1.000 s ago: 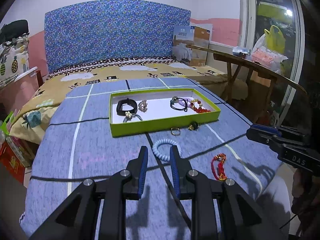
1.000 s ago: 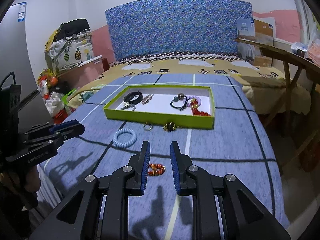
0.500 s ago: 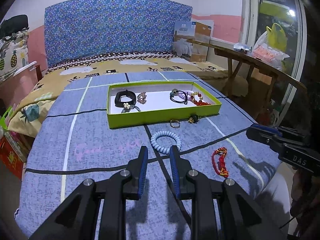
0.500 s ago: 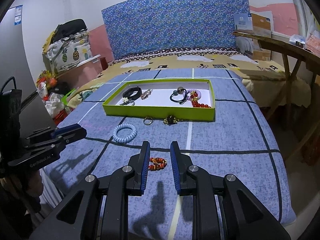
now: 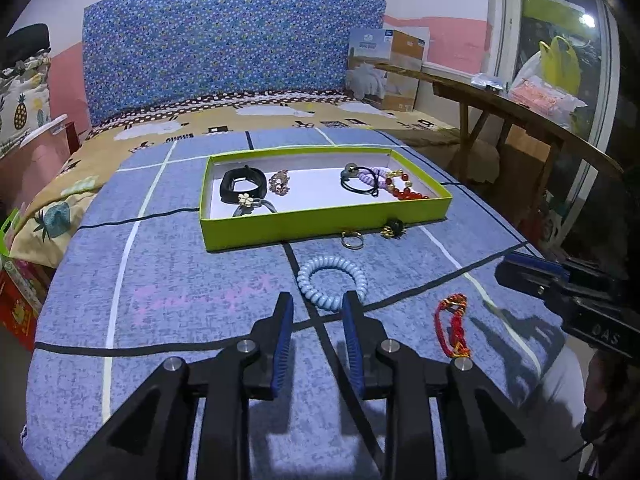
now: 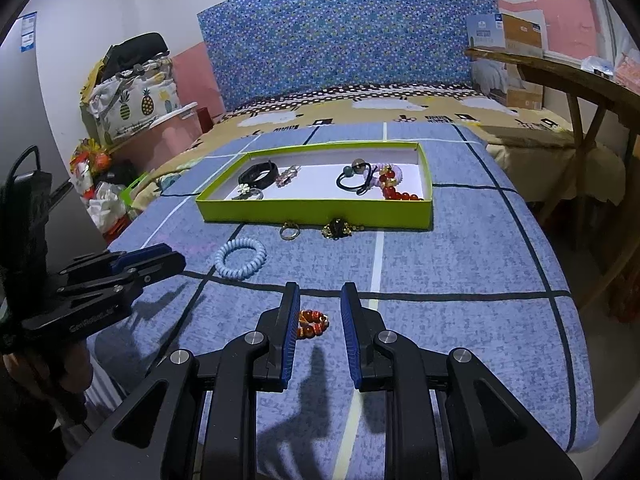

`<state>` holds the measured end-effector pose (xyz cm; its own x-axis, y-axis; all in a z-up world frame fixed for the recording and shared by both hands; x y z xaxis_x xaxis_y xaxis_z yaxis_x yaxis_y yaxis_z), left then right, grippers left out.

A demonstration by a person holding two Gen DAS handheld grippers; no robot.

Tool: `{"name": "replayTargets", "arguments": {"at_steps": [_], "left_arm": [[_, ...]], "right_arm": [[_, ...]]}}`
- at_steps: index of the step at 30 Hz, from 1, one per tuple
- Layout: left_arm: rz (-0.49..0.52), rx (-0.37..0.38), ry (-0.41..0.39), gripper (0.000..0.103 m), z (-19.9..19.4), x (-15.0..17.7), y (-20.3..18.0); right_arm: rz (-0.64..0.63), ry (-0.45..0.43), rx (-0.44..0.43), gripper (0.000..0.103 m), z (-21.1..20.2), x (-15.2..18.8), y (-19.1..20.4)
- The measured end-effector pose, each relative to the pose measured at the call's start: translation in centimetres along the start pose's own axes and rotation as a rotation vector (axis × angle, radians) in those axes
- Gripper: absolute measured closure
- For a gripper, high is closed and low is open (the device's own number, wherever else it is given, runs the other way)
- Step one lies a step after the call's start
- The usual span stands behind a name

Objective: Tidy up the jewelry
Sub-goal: 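Grasp the light blue coil hair tie with the left gripper while the right grasps the gold-black charm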

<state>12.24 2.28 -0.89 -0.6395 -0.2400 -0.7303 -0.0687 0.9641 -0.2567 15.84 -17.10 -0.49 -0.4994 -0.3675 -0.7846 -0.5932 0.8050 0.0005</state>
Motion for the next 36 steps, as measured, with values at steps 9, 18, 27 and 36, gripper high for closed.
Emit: {"name": "replayTargets", "arguments": {"at_steps": [9, 18, 27, 36], "left_arm": [[-0.041, -0.029, 0.062, 0.076, 3.1, -0.9, 0.2], [-0.045, -0.081, 0.126, 0.076, 5.8, -1.3, -0.2], [0.005, -0.128, 0.110, 0.092, 6.0, -1.1, -0.5], [-0.022, -0.085, 0.107, 0.093, 5.3, -1.2, 0.4]], "right_arm": [[-0.014, 0.016, 0.004, 0.081, 1.7, -0.8, -0.3], [-0.025, 0.045, 0.010, 0.081, 4.7, -2.4, -0.9], [-0.015, 0.109, 0.018, 0.074, 7.8, -3.7, -1.8], [-0.049, 0.187, 0.029, 0.074, 10.5, -5.0, -1.8]]}}
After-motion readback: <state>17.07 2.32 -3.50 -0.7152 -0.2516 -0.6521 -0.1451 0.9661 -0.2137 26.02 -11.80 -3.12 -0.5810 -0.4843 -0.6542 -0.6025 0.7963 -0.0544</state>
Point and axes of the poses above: each gripper's, at about its wrist camera, not at the fingertips, and z roughly the way its jaws point, y to its left, x to its underside, the point moved 1 cm from there along z, roughly the way its jaws point, and after that the axes turned 12 degrees about -z, right-handed, at the moved point
